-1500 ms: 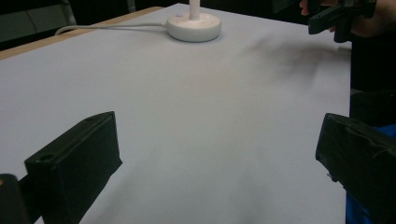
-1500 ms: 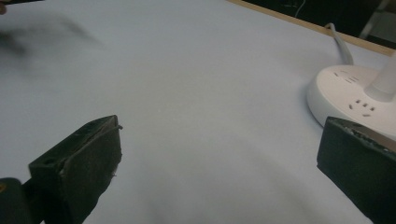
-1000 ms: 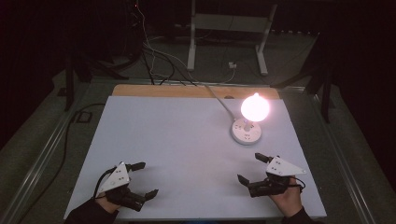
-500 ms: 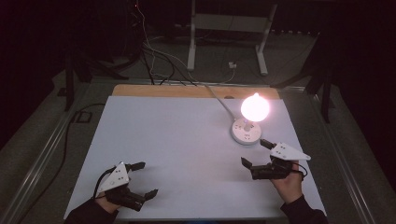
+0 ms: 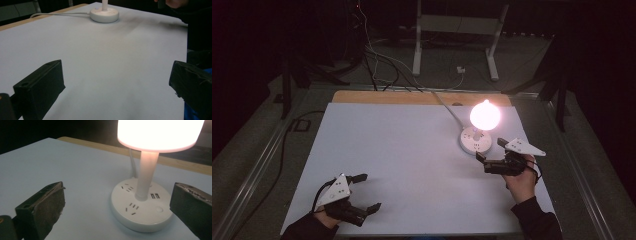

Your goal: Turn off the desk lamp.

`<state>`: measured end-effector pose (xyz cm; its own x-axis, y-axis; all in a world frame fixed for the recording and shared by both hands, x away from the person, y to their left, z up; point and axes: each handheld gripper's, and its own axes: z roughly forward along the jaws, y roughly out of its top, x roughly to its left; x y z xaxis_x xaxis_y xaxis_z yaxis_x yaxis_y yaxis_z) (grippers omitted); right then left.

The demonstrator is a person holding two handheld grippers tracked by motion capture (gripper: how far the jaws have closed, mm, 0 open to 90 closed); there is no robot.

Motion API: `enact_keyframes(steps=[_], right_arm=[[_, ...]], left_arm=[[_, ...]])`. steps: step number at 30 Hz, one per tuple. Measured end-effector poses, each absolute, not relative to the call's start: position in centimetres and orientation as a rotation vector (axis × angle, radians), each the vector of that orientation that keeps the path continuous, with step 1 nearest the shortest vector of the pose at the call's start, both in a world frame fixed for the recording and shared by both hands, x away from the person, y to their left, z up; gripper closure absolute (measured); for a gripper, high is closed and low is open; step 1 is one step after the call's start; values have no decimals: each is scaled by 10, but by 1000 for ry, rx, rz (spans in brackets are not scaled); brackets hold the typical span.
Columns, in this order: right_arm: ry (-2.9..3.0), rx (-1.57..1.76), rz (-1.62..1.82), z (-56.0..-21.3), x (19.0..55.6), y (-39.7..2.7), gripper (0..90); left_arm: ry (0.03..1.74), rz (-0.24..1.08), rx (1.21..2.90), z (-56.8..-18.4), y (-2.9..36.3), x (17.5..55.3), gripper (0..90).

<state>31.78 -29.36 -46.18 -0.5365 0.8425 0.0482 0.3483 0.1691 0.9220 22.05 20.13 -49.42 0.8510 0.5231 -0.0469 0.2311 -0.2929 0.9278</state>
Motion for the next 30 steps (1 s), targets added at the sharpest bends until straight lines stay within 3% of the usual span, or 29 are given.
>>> enact_keyframes(steps=[13, 15, 22, 30], right_arm=[[1927, 1252, 1252, -467, 345, -300, 0], [1914, 1271, 1232, -467, 348, -300, 100], [1898, 1313, 1204, -471, 360, -304, 273], [1867, 1393, 1144, -476, 370, -309, 596]], left_arm=[[568, 318, 1885, -494, 201, 221, 5], [567, 319, 1890, -494, 201, 221, 5], [570, 317, 1881, -494, 202, 221, 4], [570, 320, 1880, -494, 202, 221, 4]])
